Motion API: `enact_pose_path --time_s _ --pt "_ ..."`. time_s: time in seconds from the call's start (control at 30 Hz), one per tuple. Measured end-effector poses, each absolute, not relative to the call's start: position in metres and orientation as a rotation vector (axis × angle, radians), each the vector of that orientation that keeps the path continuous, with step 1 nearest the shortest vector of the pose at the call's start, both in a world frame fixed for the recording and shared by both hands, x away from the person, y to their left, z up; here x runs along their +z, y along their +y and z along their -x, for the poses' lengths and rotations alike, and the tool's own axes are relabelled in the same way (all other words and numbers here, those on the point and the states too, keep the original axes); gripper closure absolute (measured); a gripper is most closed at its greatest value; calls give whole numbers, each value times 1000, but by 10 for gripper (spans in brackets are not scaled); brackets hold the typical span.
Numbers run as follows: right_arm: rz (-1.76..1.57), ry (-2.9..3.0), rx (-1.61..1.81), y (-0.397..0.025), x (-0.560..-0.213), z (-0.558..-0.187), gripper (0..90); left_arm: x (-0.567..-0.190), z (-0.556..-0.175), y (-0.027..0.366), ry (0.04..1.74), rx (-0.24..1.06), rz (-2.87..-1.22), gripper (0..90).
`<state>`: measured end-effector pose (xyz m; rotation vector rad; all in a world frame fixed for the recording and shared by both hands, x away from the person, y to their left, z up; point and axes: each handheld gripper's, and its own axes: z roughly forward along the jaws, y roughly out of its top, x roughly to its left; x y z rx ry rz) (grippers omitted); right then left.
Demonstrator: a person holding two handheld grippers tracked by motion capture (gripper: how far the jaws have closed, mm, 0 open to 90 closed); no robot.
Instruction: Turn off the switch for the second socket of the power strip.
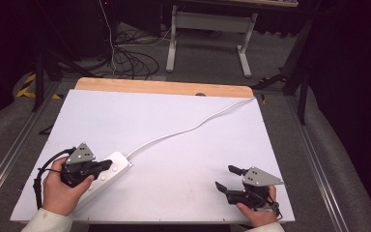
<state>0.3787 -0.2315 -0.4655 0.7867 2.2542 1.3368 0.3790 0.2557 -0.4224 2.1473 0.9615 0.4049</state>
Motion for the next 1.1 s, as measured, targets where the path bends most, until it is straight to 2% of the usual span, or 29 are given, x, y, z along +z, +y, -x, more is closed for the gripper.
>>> enact_pose_path --time_s 0.17,0.37,1.1 --pt "-781 2258 1332 -231 -466 -379 279 -422 -379 253 1028 334 -2241 898" --pt "-779 2259 1330 -231 -466 -379 280 -423 -380 251 1092 307 -2309 898" --pt "-778 2264 1322 -230 -466 -379 280 -429 -387 249 1156 257 -2459 898"
